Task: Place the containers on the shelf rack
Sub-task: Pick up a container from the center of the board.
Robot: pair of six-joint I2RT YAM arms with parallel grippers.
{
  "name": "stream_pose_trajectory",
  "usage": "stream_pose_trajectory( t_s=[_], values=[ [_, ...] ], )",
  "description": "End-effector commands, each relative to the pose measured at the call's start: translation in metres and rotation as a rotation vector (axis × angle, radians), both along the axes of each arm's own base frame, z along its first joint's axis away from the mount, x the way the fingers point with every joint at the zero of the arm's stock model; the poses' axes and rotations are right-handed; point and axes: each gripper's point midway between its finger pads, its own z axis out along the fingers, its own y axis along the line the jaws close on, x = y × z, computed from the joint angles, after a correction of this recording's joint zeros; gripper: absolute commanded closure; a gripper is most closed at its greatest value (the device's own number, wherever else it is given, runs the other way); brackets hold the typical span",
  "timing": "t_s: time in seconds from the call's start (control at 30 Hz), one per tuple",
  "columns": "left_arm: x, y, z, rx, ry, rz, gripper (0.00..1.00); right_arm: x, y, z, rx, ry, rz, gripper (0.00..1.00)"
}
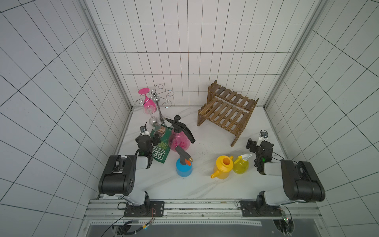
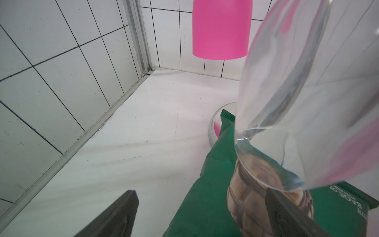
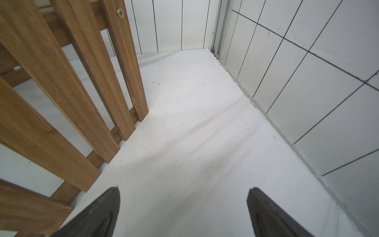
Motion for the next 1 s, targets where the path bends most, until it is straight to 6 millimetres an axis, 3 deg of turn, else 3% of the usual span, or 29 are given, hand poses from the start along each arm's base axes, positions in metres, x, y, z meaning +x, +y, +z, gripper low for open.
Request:
stream_pose_trajectory(
  t_s=[0.0,0.17,0.47,0.7,0.83,0.97],
  values=[
    [-0.002,-0.001,0.018,0.004,-0.046,-0.006,0.02,0.006,0.007,0.021,-0.009,-0.053,0.037,0.01],
    [-0.005,-0.001,0.038,0.013,-0.008,-0.007,0.02,-0.001,0.004,0.039,-0.015,-0.025,0.025,0.01],
    [-0.030,-0.002,0.082,0.003,-0.023,0.003,0.02,-0.022,-0.001,0.098,0.017,-0.041,-0.016,0.01],
    [-0.058,-0.047,0.128,0.111,-0.087,-0.013,0.02,-0.049,0.000,0.158,0.099,-0.107,-0.027,0.01],
    [-0.074,-0.068,0.148,0.069,-0.113,-0.069,0.02,-0.071,-0.005,0.182,0.205,-0.152,-0.087,0.01],
    [-0.090,-0.068,0.164,-0.077,-0.144,-0.043,0.02,-0.089,0.030,0.212,0.269,-0.241,0.124,0.01]
  ],
)
